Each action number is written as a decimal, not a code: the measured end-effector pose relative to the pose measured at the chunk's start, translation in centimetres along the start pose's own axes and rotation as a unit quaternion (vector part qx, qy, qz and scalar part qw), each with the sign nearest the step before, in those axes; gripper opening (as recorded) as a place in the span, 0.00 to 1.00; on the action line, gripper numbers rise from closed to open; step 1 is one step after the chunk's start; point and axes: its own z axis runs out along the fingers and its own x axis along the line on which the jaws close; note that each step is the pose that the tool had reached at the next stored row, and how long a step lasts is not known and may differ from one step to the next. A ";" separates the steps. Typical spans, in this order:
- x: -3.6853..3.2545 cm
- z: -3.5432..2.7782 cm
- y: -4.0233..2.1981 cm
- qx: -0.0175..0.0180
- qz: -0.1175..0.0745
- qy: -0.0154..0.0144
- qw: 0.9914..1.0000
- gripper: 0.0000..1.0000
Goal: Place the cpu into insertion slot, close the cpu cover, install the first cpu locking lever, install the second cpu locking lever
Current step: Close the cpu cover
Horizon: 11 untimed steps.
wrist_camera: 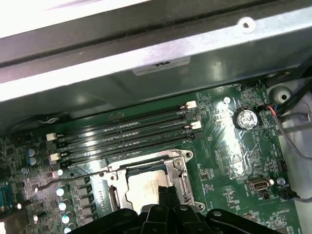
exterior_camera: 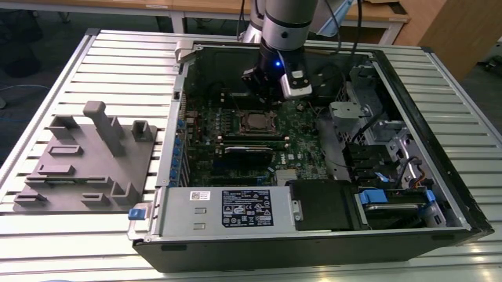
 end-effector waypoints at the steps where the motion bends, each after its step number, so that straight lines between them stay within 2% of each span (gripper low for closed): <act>1: 0.00 0.00 0.00 0.000 -0.006 0.000 1.000 0.11; 5: 0.00 0.01 0.00 0.000 -0.032 0.001 0.999 0.11; 11: 0.00 0.05 0.00 0.001 -0.074 0.001 0.997 0.11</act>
